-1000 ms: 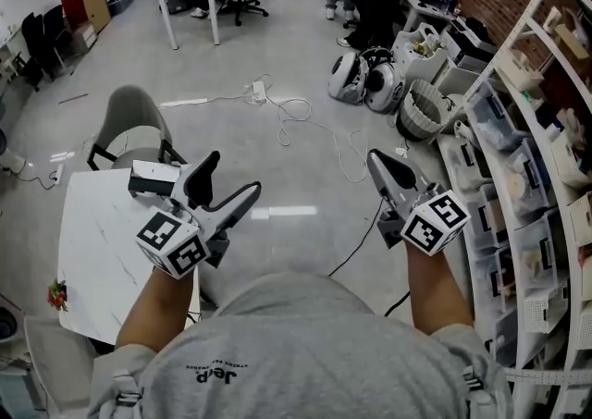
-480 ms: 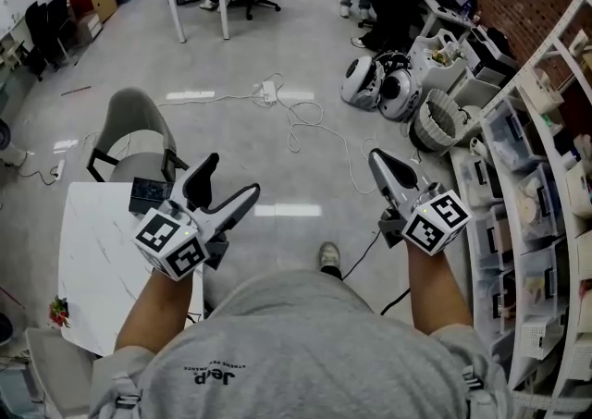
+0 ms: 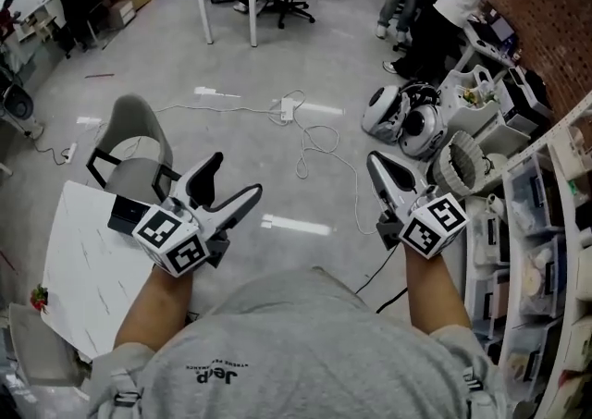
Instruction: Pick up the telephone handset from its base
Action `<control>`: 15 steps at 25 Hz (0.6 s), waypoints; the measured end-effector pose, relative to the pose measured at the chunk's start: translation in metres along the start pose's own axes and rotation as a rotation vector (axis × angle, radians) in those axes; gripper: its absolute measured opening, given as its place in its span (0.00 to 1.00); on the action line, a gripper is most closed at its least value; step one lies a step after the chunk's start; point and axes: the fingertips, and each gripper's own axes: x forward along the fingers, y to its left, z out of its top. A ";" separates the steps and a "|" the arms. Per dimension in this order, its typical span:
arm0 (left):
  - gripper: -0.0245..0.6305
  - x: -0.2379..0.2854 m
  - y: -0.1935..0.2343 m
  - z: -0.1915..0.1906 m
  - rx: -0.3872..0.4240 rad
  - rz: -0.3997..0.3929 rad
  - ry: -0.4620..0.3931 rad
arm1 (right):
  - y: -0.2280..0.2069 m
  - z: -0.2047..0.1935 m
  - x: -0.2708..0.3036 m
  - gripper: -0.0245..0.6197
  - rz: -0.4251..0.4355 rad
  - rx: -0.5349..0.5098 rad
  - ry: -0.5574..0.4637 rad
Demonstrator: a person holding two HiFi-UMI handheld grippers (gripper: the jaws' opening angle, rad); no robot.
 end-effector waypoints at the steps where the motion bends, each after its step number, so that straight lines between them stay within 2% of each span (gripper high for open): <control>1: 0.74 0.018 0.001 0.001 -0.007 0.012 -0.006 | -0.016 0.003 0.005 0.05 0.021 0.000 0.004; 8: 0.74 0.101 0.015 0.004 -0.027 0.066 -0.004 | -0.092 0.009 0.036 0.05 0.098 0.015 0.037; 15: 0.74 0.115 0.053 0.010 -0.040 0.050 0.000 | -0.100 -0.003 0.072 0.05 0.090 0.031 0.054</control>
